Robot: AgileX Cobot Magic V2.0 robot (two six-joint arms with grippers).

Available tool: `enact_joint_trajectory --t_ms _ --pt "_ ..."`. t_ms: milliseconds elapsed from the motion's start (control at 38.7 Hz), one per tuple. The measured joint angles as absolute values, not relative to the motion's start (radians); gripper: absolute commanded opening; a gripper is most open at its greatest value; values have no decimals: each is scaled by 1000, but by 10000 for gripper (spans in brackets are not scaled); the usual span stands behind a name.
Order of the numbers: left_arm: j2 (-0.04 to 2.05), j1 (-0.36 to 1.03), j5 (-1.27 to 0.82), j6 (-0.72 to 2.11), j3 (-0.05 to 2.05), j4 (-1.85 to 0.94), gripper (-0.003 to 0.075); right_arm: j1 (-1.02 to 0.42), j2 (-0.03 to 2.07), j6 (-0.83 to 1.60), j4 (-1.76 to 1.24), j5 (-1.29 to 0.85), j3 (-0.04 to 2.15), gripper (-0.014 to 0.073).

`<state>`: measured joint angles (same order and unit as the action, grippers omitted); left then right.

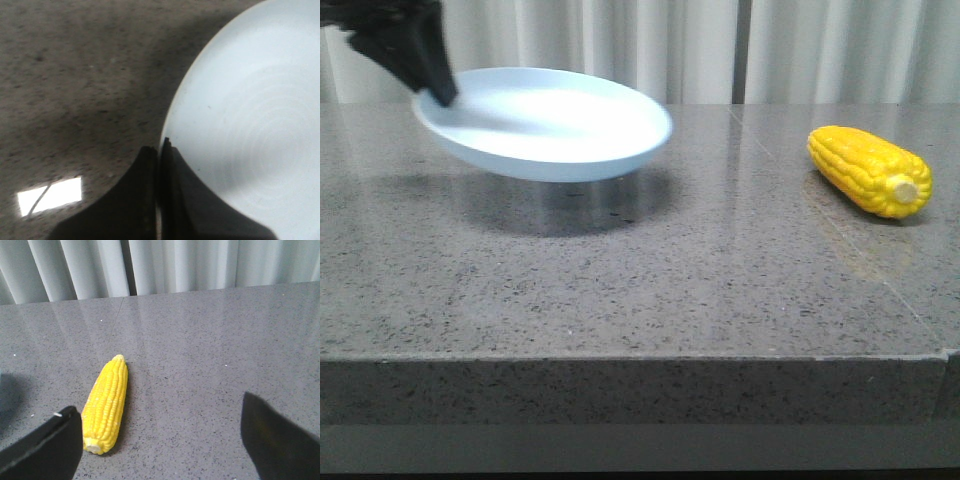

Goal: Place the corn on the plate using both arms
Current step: 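Slide the white plate with the left gripper toward the table center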

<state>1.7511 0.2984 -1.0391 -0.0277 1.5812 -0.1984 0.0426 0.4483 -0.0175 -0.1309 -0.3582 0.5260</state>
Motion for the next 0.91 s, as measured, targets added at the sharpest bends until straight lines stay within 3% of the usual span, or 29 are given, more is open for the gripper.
enact_joint_trajectory --t_ms 284,362,491,569,776,905 --pt "1865 373 -1012 -26 1601 -217 9 43 448 -18 -131 -361 526 661" --pt "1875 373 -1010 -26 1601 -217 87 43 448 -18 -131 -361 526 661" --pt "1875 373 -1006 -26 1609 -217 286 43 448 -18 -131 -361 526 661" --pt "1875 373 -1013 -26 1623 -213 349 43 448 -18 -131 -361 526 661" --pt "1819 373 -1050 -26 1667 -112 342 43 448 -18 -131 -363 526 661" --pt "1745 355 -1083 -35 1673 -46 271 43 448 -18 -131 -363 526 661"
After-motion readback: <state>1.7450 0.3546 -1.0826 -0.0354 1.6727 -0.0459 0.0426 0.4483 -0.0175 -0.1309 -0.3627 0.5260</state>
